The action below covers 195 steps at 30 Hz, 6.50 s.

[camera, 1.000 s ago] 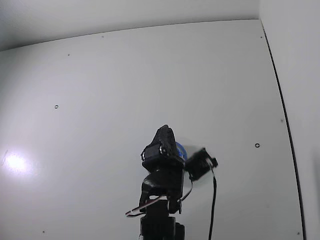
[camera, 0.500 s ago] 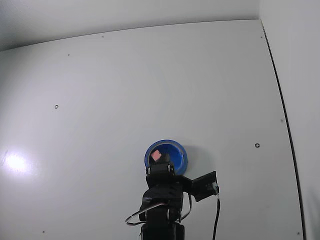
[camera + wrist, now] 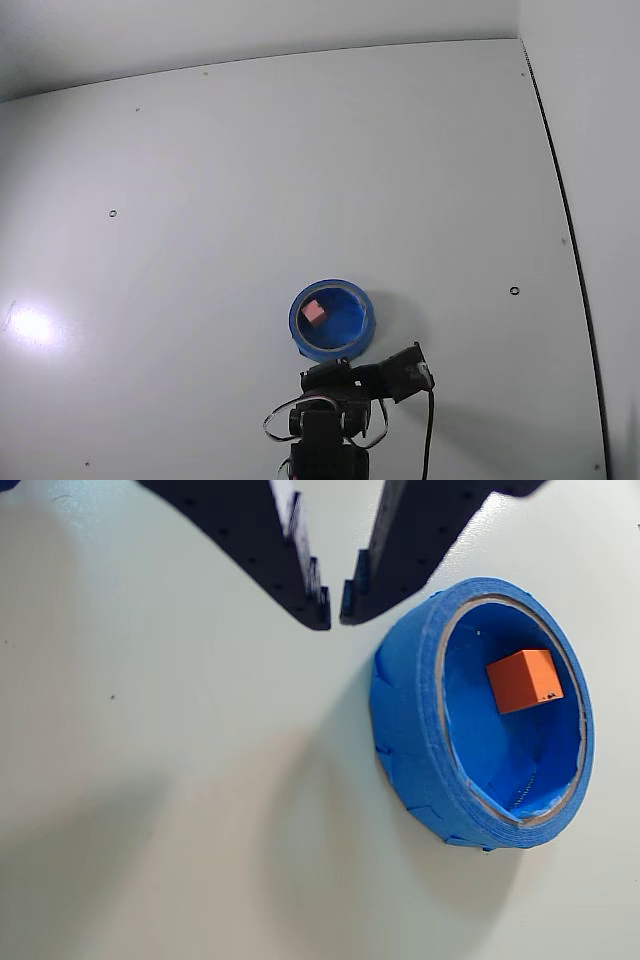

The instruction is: Grasp a block and put it in the bin.

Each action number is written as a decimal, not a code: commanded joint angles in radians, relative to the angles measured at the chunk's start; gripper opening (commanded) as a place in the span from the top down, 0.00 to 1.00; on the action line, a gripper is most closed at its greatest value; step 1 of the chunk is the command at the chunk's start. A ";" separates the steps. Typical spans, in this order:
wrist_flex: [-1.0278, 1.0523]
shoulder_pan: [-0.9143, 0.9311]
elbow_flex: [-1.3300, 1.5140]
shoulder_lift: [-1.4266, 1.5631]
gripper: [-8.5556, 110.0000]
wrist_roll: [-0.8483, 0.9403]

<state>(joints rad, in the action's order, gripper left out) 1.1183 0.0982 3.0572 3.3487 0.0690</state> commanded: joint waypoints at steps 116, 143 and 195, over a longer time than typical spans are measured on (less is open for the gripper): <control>-0.011 -0.161 -0.018 0.008 0.93 -0.175; -0.011 -0.161 -0.018 0.008 0.93 -0.175; -0.011 -0.161 -0.018 0.008 0.93 -0.175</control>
<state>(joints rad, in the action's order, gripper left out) 1.1183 -0.0598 3.0572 3.3487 -0.1012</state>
